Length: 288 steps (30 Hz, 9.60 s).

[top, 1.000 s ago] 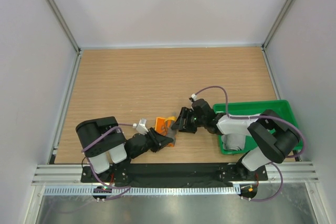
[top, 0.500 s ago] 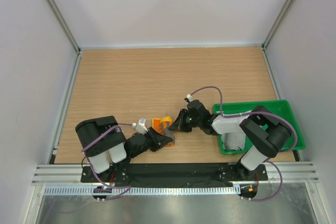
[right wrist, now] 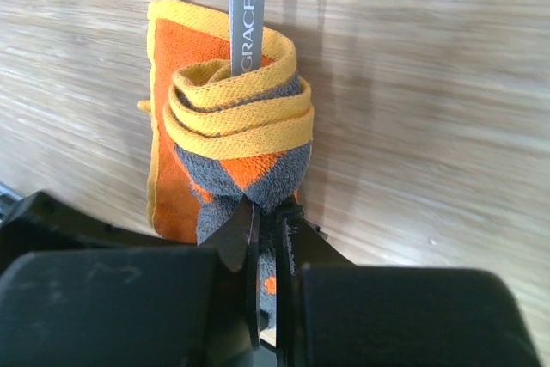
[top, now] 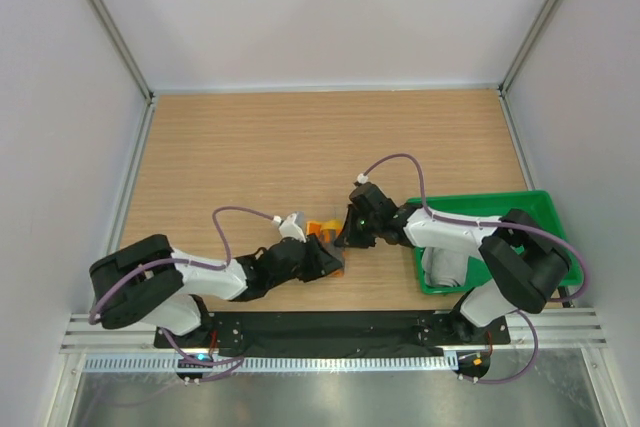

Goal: Roll the towels

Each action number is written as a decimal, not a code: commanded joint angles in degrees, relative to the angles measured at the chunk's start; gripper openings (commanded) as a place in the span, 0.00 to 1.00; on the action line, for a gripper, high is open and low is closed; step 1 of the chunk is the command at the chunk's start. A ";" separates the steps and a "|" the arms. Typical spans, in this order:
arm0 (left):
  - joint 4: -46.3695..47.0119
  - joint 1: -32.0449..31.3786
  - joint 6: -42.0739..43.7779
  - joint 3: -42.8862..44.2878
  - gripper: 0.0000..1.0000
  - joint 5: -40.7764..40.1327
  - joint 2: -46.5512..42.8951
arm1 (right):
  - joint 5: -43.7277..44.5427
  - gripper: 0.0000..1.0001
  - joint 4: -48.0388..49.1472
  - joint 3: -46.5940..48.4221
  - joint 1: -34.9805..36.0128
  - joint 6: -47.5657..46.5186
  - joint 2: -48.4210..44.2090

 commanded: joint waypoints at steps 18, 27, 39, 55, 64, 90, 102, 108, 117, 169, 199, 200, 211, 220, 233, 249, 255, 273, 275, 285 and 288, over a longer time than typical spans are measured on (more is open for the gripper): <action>-60.01 -20.90 16.74 31.03 0.48 -40.67 4.49 | 2.95 0.01 -13.03 5.88 0.36 -0.98 -0.89; -69.25 -26.37 18.76 43.07 0.50 -48.26 13.89 | 2.33 0.01 -13.12 6.67 0.36 -0.80 0.16; -63.02 -26.90 23.77 44.75 0.56 -45.71 18.65 | 1.45 0.01 -12.77 6.41 0.45 -1.07 0.34; -54.23 -25.41 25.18 39.66 0.62 -40.70 20.93 | -0.13 0.01 -13.30 7.37 0.45 -1.07 -0.10; -50.36 -22.16 22.54 33.60 0.25 -40.53 18.13 | -2.24 0.01 -13.39 4.40 0.53 -0.01 -3.61; -7.56 -11.18 16.58 -3.76 0.00 -19.96 -9.56 | -9.43 0.72 -9.65 4.59 -7.29 -3.19 -11.44; -10.54 -9.32 12.52 -6.58 0.00 -19.08 -13.61 | -19.72 0.72 14.02 -2.91 -5.09 -2.03 -4.77; -10.46 -8.88 13.32 -5.70 0.00 -18.64 -11.59 | -19.99 0.74 14.30 0.42 -3.25 -4.58 -0.72; -10.45 -7.65 14.02 -5.70 0.00 -17.32 -11.24 | -21.31 0.77 17.28 2.62 -1.40 -6.25 7.63; -31.72 -5.10 26.06 5.38 0.59 -13.10 -22.75 | 27.37 0.01 -52.58 18.55 -21.79 -21.11 -18.12; -40.24 -4.58 25.71 1.68 0.58 -20.13 -37.25 | -19.30 0.01 -22.00 23.89 -14.06 -18.56 3.06; -40.77 -4.58 25.80 1.86 0.58 -20.22 -38.04 | -18.33 0.01 -22.09 24.51 -14.06 -18.64 2.72; -43.33 -4.22 27.20 2.56 0.58 -21.63 -40.16 | -8.05 0.01 -30.34 16.69 -28.36 -15.48 -16.78; -41.13 -4.05 27.20 2.74 0.57 -20.49 -38.31 | 1.10 0.01 -39.93 10.02 -29.97 -15.66 -17.51; -41.48 -3.87 27.03 2.91 0.57 -20.49 -37.87 | -19.45 0.01 -17.36 1.05 -26.54 -12.85 -17.40; -42.18 -3.43 26.68 3.62 0.56 -20.31 -37.43 | -19.74 0.01 -6.26 -12.31 -27.15 -10.38 -18.02; -42.71 -3.43 26.85 3.97 0.57 -20.31 -37.43 | -12.35 0.01 -14.52 -10.03 -27.24 -14.33 -18.38; -42.71 -3.26 26.94 4.93 0.56 -20.49 -36.20 | -6.02 0.72 -27.70 -2.30 -27.24 -17.32 -21.88; -42.62 -3.17 27.03 5.02 0.56 -20.57 -36.11 | -4.45 0.76 -30.69 0.15 -27.33 -18.55 -23.03; -43.77 -2.82 28.08 6.60 0.56 -20.93 -35.76 | -2.24 0.90 -35.80 5.70 -26.10 -18.38 -26.37; -44.55 -2.64 28.69 7.31 0.56 -21.10 -35.85 | -0.57 0.90 -37.90 7.37 -25.22 -19.17 -28.04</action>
